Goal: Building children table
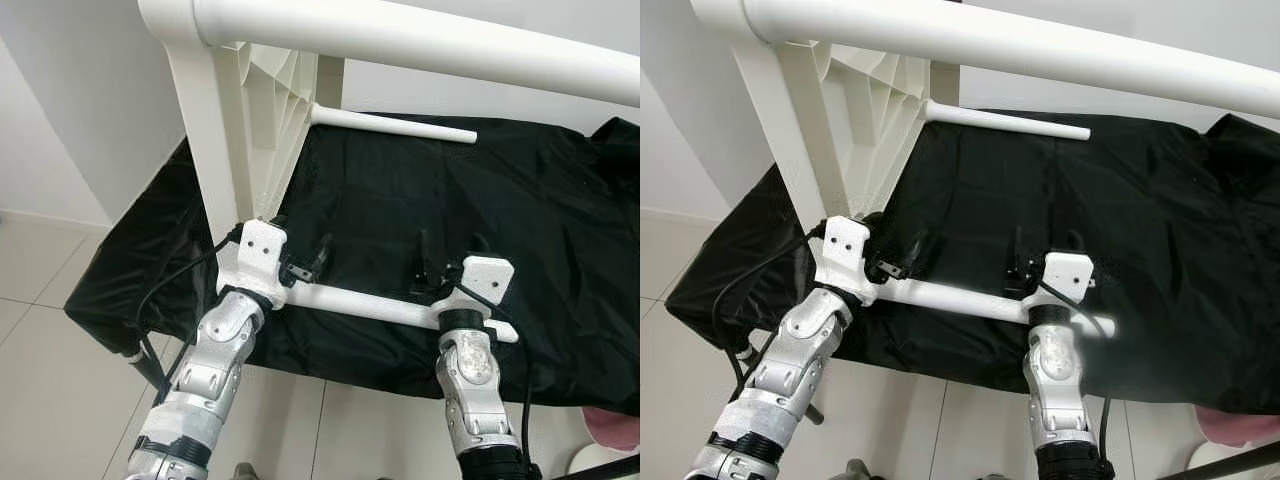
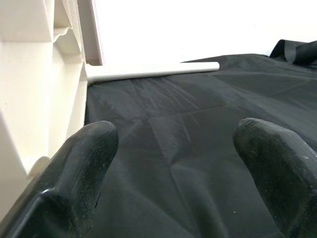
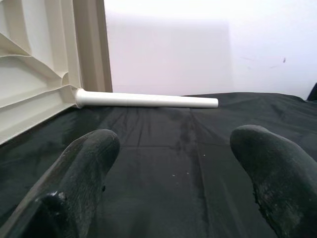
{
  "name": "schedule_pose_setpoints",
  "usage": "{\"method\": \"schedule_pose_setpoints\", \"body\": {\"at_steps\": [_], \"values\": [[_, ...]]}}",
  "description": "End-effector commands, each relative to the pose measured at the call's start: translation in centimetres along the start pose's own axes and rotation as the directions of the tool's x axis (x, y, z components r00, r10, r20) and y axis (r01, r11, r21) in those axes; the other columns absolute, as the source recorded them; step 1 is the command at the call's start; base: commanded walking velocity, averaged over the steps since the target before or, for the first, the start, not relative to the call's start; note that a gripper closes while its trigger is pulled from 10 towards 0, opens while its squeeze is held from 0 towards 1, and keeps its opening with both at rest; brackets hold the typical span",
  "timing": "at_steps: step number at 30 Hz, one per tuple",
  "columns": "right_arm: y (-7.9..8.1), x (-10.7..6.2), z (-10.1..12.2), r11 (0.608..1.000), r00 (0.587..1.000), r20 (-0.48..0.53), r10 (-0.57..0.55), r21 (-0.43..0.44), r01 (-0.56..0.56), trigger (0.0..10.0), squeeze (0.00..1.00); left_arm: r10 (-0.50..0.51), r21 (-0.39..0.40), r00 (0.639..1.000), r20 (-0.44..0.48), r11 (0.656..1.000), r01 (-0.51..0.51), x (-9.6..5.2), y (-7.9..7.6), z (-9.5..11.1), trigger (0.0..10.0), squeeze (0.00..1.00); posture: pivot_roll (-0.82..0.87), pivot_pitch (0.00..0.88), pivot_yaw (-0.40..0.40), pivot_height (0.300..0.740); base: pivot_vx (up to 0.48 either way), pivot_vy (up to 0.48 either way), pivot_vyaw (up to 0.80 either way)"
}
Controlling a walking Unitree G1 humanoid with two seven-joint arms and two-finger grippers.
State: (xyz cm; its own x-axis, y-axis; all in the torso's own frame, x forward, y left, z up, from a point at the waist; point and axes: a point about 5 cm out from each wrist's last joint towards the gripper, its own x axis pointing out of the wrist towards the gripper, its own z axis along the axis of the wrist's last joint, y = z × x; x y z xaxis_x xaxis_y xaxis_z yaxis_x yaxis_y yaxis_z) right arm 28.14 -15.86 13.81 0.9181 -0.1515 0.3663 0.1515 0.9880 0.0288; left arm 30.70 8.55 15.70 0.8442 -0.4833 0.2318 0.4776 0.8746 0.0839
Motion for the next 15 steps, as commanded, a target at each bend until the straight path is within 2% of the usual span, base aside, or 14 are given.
{"method": "schedule_pose_setpoints", "body": {"at_steps": [1,3,4,6,7,13,14,15], "values": [[0.15,-0.06,-0.37,1.000,1.000,-0.016,-0.009,-0.010,0.008,10.0,0.00,0.032,0.025,0.999,-0.013,0.999,-0.032,-0.11,0.17,-0.39,10.0,0.00,0.06,0.000,0.011,0.740,0.000,0.000,0.00],[0.54,0.02,-0.26,1.000,1.000,-0.004,0.009,0.003,-0.009,10.0,0.00,0.015,0.023,1.000,-0.013,1.000,-0.015,-0.10,-0.17,-0.48,10.0,0.00,0.06,0.000,0.013,0.740,0.000,0.000,0.00],[0.71,0.01,-0.10,1.000,1.000,0.006,0.020,0.010,-0.020,10.0,1.00,-0.002,-0.002,1.000,-0.005,1.000,0.002,-0.20,-0.29,-0.40,10.0,0.90,0.06,0.000,0.018,0.740,0.000,0.000,0.00],[0.80,-0.01,0.00,1.000,1.000,0.013,0.026,0.015,-0.026,10.0,1.00,-0.015,-0.020,1.000,0.002,1.000,0.015,-0.27,-0.35,-0.34,10.0,0.90,0.06,0.000,0.018,0.740,0.000,0.000,0.00],[0.80,-0.11,0.11,0.999,0.999,0.022,0.030,0.028,-0.031,10.0,1.00,-0.024,-0.025,1.000,0.004,0.999,0.024,-0.60,-0.21,-0.40,10.0,1.00,0.06,0.000,0.020,0.740,0.000,0.000,0.00],[0.63,-0.40,0.04,1.000,1.000,0.015,0.026,0.015,-0.026,10.0,1.00,-0.025,0.022,1.000,0.001,0.999,0.025,-0.98,0.00,-0.50,10.0,1.00,0.06,0.000,0.013,0.740,0.000,0.000,0.00],[0.63,-0.47,0.01,1.000,0.999,0.010,0.031,0.006,-0.031,10.0,0.80,-0.033,0.049,0.999,0.002,0.998,0.033,-1.04,-0.11,-0.45,10.0,0.10,0.06,0.000,0.013,0.740,0.000,0.000,0.00],[0.64,-0.51,-0.02,0.999,0.999,0.007,0.035,0.001,-0.035,10.0,0.80,-0.039,0.066,0.999,0.003,0.997,0.039,-1.08,-0.21,-0.42,10.0,0.10,0.06,0.000,0.013,0.740,0.000,0.000,0.00]]}}
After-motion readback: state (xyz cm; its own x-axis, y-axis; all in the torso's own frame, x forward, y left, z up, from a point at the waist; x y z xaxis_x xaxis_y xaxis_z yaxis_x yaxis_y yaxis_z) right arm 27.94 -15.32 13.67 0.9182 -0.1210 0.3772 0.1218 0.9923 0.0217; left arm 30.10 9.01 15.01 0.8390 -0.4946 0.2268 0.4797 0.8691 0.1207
